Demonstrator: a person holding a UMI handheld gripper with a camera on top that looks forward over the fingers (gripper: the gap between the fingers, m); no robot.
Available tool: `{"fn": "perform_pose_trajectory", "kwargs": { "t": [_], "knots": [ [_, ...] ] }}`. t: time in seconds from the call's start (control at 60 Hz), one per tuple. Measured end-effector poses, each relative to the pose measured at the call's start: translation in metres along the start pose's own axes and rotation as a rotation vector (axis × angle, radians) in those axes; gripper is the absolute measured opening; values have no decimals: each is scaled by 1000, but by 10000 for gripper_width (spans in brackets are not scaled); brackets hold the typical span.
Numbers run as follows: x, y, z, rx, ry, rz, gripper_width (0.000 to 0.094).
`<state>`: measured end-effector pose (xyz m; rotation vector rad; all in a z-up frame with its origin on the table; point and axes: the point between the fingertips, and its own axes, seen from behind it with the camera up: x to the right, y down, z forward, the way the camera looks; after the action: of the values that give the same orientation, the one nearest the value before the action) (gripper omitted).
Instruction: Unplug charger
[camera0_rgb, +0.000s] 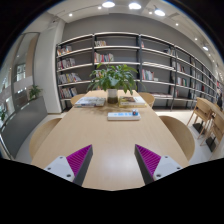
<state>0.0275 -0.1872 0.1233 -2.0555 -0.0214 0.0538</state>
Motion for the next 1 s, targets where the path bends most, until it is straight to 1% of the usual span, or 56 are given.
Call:
{"fn": "perform_pose_trajectory", "kwargs": {
  "t": [0.05, 0.1, 0.133, 0.167, 0.2, 0.217, 0.317, 0.4, 0.417, 0.517, 0.683, 0.733, 0.8, 0.817, 0.833, 0.85, 0.867, 0.917, 0.95, 0.967, 0.983, 1.0],
  "knots": [
    [9, 3, 1, -16, 13, 6, 856],
    [28, 0, 18, -30, 35, 17, 857],
    [42, -2, 35, -37, 47, 23, 857],
    [59, -5, 74, -39, 59, 29, 855],
    [72, -8, 94, -45, 67, 35, 851],
    [69, -7, 75, -53, 69, 37, 848],
    [103, -20, 140, -67, 92, 22, 842],
    [126, -37, 193, -67, 97, 7, 840],
    [128, -41, 189, -71, 97, 4, 840],
    [146, -61, 247, -69, 92, -2, 826],
    [155, -88, 321, -64, 85, 12, 773],
    [153, -90, 339, -63, 78, 20, 732],
    [148, -86, 357, -69, 65, 25, 633],
    [148, -83, 351, -73, 60, 21, 602],
    [146, -81, 354, -78, 55, 17, 602],
    [141, -84, 360, -66, 42, 18, 594],
    [139, -85, 360, -56, 35, 21, 478],
    [142, -84, 359, -49, 48, -2, 453],
    [134, -84, 359, -40, 15, -17, 320],
    [141, -85, 359, -36, 36, -15, 283],
    [142, -84, 355, -31, 28, -14, 232],
    [141, -83, 358, -39, 32, -5, 230]
  ]
}}
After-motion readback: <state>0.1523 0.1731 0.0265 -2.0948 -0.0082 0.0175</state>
